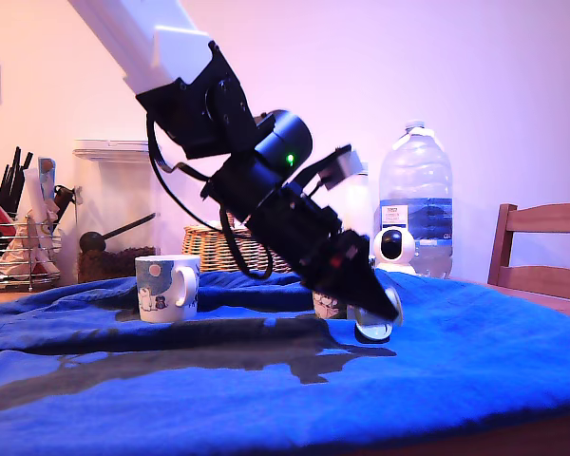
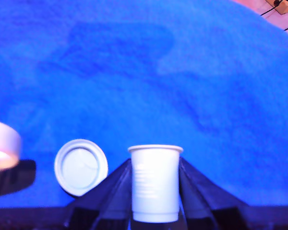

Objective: Pick up the coffee capsules on the table and drop them inside the coffee cup

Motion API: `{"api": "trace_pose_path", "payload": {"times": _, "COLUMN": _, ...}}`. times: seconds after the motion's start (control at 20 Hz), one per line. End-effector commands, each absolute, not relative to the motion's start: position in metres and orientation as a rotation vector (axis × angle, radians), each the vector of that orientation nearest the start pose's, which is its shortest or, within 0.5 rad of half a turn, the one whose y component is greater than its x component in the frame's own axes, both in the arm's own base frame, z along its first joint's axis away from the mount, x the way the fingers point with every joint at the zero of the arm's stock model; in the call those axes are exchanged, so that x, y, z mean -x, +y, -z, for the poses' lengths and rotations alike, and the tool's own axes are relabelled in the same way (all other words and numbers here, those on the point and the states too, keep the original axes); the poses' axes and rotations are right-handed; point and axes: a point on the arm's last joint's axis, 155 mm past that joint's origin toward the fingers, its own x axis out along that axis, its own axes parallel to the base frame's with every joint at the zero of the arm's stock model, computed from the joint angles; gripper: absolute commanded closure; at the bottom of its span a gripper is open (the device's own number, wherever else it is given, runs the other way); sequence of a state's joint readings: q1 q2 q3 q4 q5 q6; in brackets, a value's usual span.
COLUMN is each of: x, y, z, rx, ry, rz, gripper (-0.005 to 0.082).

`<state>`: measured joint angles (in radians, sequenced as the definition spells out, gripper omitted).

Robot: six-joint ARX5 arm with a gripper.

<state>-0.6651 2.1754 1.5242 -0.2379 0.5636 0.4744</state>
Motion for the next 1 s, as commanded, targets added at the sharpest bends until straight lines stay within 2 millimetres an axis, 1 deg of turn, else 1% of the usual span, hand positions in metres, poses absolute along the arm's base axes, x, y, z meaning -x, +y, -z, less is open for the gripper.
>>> {"api": "trace_pose_path", "payload": {"times": 0.0, "x": -0.38, "y": -0.413, "z": -0.081, "rx": -0.431, "ry": 0.568, "rz": 1.332, "gripper": 0.0592}}
{"api": "trace_pose_path", "payload": {"times": 0.1, "x": -0.396, "y": -0.408, "z": -0.099, "rx": -0.421, "ry": 0.53, "rz": 1.305, "gripper": 0.0592}}
{"api": "trace_pose_path", "payload": {"times": 0.2, "x": -0.416, "y": -0.401, "z": -0.117, "rx": -0.404, "ry": 0.498, "rz": 1.267, "gripper": 0.0592}}
{"api": "trace_pose_path", "payload": {"times": 0.45, "x": -0.464, "y": -0.375, "z": -0.156, "rx": -0.324, "ry": 0.453, "rz": 1.148, "gripper": 0.0592}}
{"api": "trace_pose_path", "payload": {"times": 0.5, "x": -0.472, "y": -0.371, "z": -0.163, "rx": -0.326, "ry": 0.435, "rz": 1.127, "gripper": 0.0592}}
{"api": "trace_pose_path", "payload": {"times": 0.6, "x": -0.491, "y": -0.362, "z": -0.172, "rx": -0.255, "ry": 0.432, "rz": 1.037, "gripper": 0.0592}}
{"api": "trace_pose_path", "payload": {"times": 0.65, "x": -0.498, "y": -0.359, "z": -0.174, "rx": -0.205, "ry": 0.451, "rz": 0.988, "gripper": 0.0591}}
{"api": "trace_pose_path", "payload": {"times": 0.75, "x": -0.502, "y": -0.357, "z": -0.172, "rx": -0.189, "ry": 0.468, "rz": 0.948, "gripper": 0.0591}}
{"api": "trace_pose_path", "payload": {"times": 0.95, "x": -0.498, "y": -0.367, "z": -0.173, "rx": -0.194, "ry": 0.459, "rz": 0.95, "gripper": 0.0591}}
